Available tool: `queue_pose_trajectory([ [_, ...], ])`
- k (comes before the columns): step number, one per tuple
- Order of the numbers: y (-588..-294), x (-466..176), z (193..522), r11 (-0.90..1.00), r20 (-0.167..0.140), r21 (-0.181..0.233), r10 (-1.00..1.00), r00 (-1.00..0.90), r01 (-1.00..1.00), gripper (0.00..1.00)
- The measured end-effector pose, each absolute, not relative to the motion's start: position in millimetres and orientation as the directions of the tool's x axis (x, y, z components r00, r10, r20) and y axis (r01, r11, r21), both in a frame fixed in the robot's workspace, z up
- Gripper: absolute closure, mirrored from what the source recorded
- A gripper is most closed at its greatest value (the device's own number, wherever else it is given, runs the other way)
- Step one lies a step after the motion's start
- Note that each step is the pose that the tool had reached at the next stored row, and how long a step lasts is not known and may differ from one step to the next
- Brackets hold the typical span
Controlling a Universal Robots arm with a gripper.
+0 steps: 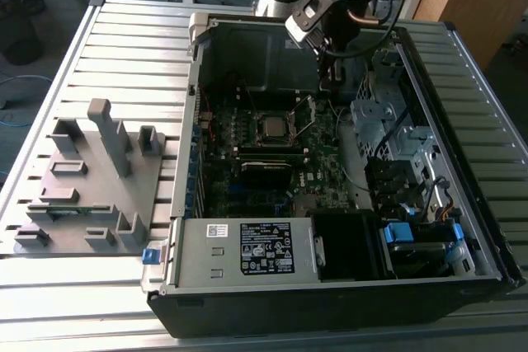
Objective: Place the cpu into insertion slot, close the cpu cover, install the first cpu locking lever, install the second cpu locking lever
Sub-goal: 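Close the cpu cover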
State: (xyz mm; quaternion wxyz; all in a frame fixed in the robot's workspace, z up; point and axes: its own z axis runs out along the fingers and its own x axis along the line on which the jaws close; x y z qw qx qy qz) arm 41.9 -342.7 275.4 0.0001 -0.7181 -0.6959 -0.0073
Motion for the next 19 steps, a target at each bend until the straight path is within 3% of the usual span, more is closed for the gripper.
queue_pose_trajectory([
  [19, -342.7, 52.8, 266.1, -0.031, 0.010, 0.010, 0.999, 0.031, 0.999, 0.90],
])
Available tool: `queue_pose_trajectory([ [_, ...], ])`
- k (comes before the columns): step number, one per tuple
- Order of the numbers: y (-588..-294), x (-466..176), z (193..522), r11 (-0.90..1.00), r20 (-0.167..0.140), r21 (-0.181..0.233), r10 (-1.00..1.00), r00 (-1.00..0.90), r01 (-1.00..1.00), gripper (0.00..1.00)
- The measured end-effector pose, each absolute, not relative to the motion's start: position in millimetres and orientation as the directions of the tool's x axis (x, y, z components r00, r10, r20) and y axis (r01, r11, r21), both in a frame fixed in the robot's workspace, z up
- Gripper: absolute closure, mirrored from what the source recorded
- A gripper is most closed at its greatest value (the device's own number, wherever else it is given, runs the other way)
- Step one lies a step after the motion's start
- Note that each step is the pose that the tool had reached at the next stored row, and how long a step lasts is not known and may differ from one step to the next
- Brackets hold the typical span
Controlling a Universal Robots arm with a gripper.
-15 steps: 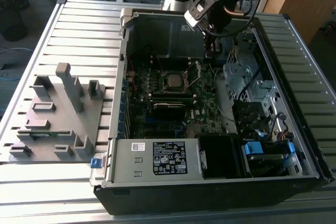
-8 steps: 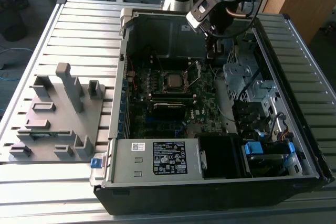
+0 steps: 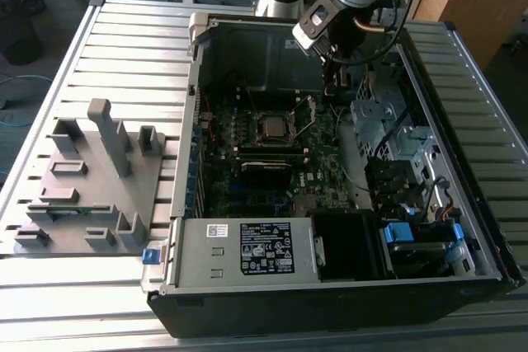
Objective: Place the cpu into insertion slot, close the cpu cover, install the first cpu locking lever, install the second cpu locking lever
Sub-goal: 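Close the cpu cover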
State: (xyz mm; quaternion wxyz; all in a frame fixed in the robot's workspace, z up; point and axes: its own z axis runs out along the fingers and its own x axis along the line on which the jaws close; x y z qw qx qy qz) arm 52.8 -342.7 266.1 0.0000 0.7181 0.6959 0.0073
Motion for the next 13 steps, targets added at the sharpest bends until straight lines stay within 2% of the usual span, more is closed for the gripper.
queue_pose_trajectory([
  [13, -342.7, 55.1, 261.9, -0.032, 0.011, 0.010, 0.999, 0.031, 0.999, 0.90],
])
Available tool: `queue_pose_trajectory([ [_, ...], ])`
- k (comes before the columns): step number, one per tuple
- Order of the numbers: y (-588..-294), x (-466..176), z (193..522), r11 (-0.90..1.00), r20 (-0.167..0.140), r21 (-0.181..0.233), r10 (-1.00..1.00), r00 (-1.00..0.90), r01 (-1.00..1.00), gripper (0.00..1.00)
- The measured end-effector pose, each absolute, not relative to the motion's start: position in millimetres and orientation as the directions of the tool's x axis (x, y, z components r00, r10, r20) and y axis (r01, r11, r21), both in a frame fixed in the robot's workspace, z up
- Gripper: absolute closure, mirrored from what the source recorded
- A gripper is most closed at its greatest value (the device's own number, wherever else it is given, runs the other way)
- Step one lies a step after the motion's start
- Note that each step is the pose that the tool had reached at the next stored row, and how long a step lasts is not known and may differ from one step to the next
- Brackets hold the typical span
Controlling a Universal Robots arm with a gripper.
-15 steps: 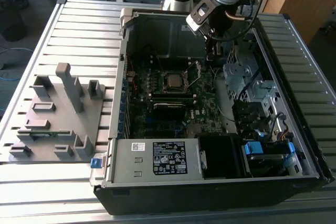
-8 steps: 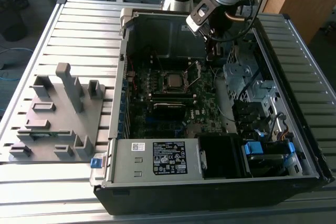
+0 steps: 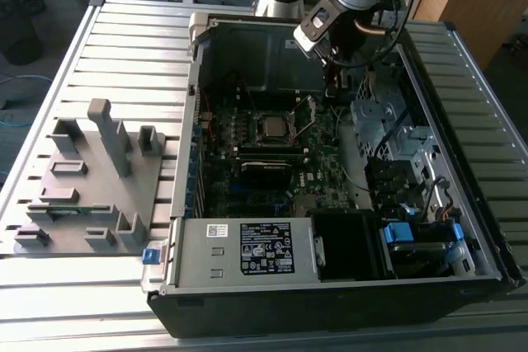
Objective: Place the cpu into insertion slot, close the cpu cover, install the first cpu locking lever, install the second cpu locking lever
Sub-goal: 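Close the cpu cover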
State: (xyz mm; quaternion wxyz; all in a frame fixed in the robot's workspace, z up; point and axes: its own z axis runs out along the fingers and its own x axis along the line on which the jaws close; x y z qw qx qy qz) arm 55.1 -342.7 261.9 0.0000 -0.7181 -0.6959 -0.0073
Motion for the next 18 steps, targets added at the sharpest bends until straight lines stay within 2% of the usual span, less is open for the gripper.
queue_pose_trajectory([
  [18, -342.7, 55.2, 245.7, -0.031, 0.009, 0.010, 0.999, 0.031, 0.999, 0.90],
])
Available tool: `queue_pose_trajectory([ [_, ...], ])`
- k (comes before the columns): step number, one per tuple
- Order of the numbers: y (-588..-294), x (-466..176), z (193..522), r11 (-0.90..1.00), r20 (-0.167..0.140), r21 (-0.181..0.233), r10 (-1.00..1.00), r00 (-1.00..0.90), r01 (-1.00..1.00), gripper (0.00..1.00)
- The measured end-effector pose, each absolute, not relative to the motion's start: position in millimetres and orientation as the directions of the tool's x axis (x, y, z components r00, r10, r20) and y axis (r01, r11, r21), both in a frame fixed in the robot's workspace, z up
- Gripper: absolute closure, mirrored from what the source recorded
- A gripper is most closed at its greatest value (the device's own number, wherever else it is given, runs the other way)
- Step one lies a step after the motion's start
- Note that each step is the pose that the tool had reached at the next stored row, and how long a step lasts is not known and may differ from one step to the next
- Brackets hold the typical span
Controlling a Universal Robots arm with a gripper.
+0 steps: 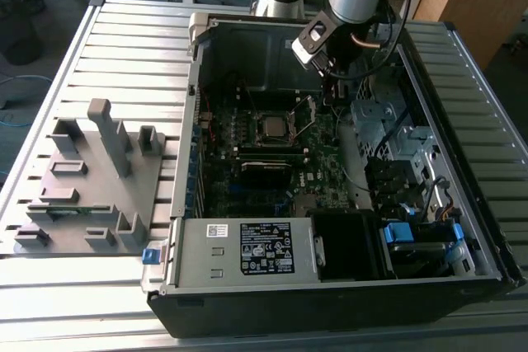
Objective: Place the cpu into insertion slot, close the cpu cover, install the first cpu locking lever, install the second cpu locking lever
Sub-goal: 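Close the cpu cover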
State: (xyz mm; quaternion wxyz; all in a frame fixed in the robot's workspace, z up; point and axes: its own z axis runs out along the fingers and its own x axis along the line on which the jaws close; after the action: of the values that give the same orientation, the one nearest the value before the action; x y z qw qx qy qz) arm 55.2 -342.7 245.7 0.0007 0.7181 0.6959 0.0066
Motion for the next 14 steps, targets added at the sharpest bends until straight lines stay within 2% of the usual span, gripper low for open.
queue_pose_trajectory([
  [14, -342.7, 52.5, 242.8, -0.031, 0.009, 0.011, 0.999, 0.031, 0.999, 0.90],
])
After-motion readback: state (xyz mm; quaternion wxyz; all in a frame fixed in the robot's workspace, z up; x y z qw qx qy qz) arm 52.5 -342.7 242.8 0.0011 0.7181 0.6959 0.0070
